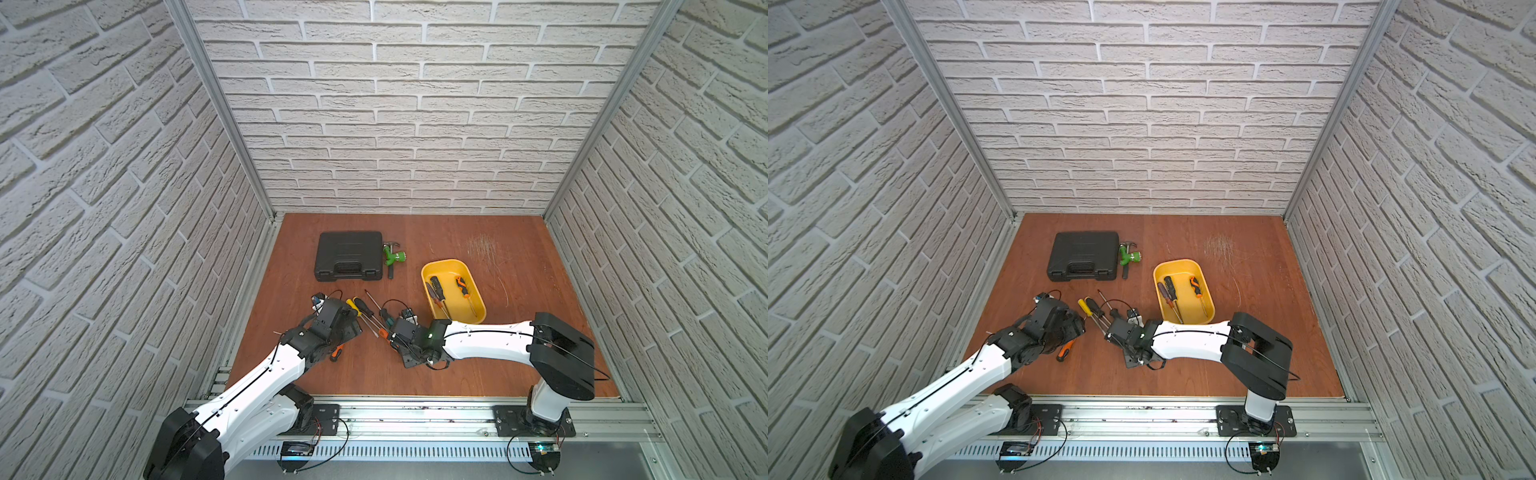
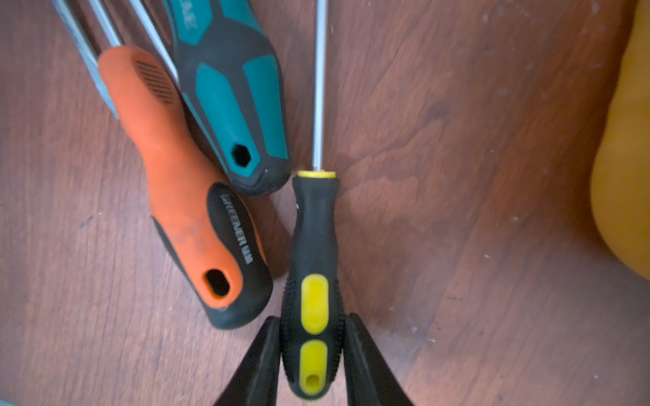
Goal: Put the screwdriver on the desktop into the storage box
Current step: Pick up the screwdriver from the center of the board.
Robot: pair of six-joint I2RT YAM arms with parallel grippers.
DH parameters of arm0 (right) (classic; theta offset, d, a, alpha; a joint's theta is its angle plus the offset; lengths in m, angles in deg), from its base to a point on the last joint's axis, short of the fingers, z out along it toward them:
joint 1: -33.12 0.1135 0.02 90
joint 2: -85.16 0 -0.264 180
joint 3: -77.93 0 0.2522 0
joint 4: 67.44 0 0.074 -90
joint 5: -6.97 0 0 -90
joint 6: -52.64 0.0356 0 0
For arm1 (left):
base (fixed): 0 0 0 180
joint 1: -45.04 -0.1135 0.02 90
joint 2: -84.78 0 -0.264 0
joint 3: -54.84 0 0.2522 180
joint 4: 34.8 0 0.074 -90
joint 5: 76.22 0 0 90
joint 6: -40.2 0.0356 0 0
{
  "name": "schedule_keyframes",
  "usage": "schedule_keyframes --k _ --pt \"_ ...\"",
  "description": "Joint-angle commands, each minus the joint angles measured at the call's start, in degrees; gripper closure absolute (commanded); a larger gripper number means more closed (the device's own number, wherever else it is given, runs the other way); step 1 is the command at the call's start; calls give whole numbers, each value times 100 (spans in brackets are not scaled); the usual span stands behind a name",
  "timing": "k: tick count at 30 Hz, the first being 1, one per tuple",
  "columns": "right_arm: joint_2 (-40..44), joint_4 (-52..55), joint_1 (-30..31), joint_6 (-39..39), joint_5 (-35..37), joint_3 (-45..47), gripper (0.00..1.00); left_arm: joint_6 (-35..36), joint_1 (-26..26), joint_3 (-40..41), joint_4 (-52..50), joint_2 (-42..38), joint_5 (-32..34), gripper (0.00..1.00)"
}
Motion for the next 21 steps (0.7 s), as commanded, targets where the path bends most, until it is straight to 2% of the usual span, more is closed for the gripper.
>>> schedule_keyframes --k 1,7,21 --pt "-83 40 -37 82 69 -26 66 -15 -38 80 201 38 -3 14" --pt "-117 -77 -56 85 28 57 69 -3 -40 79 234 88 -31 14" --pt "-297 -131 -100 75 -33 89 68 -64 -38 150 316 64 -63 14"
